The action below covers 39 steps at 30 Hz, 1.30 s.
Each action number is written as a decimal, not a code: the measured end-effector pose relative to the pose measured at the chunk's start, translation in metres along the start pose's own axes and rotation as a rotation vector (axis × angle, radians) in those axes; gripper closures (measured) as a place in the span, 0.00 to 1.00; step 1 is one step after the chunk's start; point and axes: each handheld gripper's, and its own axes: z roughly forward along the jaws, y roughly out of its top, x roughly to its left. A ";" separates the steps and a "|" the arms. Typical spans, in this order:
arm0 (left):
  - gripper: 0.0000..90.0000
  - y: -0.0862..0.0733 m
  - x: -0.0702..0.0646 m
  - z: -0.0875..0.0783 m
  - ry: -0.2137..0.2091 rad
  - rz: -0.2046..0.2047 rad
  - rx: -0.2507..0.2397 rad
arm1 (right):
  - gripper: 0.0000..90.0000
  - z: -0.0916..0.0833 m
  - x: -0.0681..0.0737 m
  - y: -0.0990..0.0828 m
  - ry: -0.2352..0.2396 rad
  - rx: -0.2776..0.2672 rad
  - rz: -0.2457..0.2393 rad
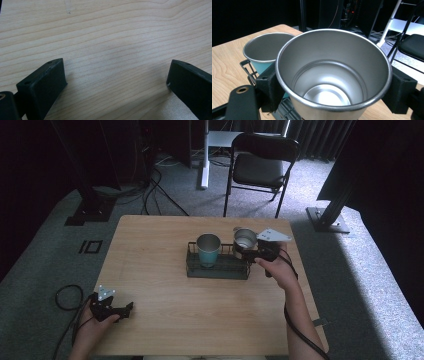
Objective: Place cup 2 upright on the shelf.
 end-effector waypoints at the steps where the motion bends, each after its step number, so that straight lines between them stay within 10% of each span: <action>1: 0.03 0.000 0.000 0.000 0.000 0.000 -0.001 | 0.20 0.001 0.000 -0.001 0.004 0.001 -0.008; 39: 0.03 0.000 0.000 0.000 0.000 0.000 -0.001 | 0.20 0.050 0.009 -0.030 0.074 0.122 -0.003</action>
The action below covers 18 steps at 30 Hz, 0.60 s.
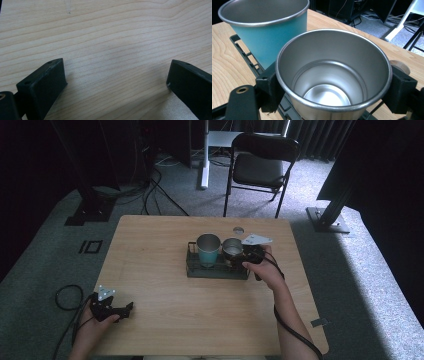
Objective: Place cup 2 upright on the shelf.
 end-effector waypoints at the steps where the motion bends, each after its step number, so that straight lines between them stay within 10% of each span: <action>1: 0.03 0.000 0.000 0.000 0.000 0.000 0.000 | 0.20 0.001 0.000 0.000 0.002 0.003 0.000; 18: 0.03 0.000 0.000 0.000 0.000 0.000 0.000 | 0.20 0.006 0.002 -0.008 0.008 0.023 -0.009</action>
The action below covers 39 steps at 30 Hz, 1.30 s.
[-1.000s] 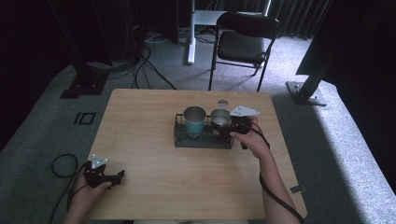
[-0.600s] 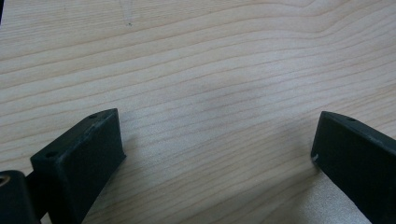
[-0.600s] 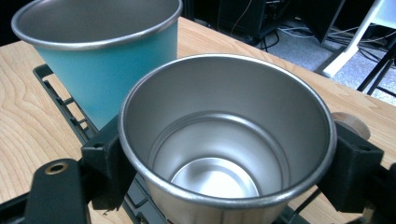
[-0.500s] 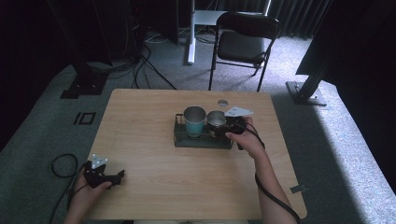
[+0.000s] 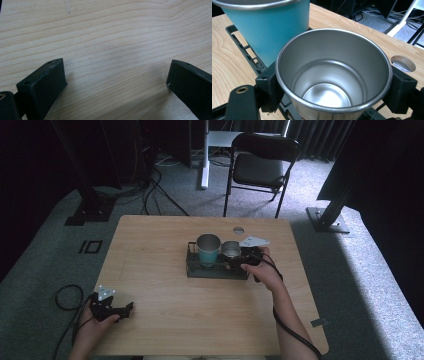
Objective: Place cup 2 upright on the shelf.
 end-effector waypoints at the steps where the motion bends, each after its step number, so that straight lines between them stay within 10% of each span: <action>1: 0.03 0.000 0.000 0.000 0.000 0.000 0.000 | 0.20 0.000 0.000 -0.001 0.000 -0.002 -0.002; 39: 0.03 0.000 0.000 0.000 0.000 0.000 0.000 | 0.14 -0.021 0.001 -0.006 -0.012 -0.035 0.012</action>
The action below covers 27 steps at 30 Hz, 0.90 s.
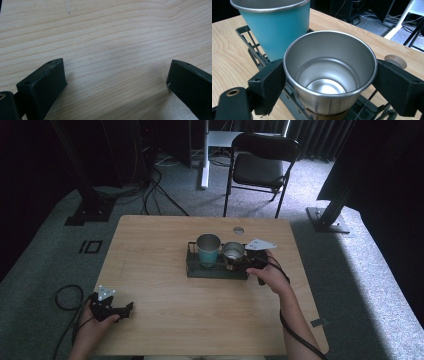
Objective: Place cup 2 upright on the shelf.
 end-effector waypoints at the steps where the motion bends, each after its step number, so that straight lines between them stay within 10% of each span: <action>1: 0.03 0.000 0.000 0.000 0.000 0.000 0.000 | 0.14 -0.001 0.000 0.000 0.001 -0.001 0.003; 27: 0.03 0.000 0.000 0.000 0.000 0.000 0.000 | 0.13 -0.032 -0.006 -0.008 -0.024 -0.056 0.025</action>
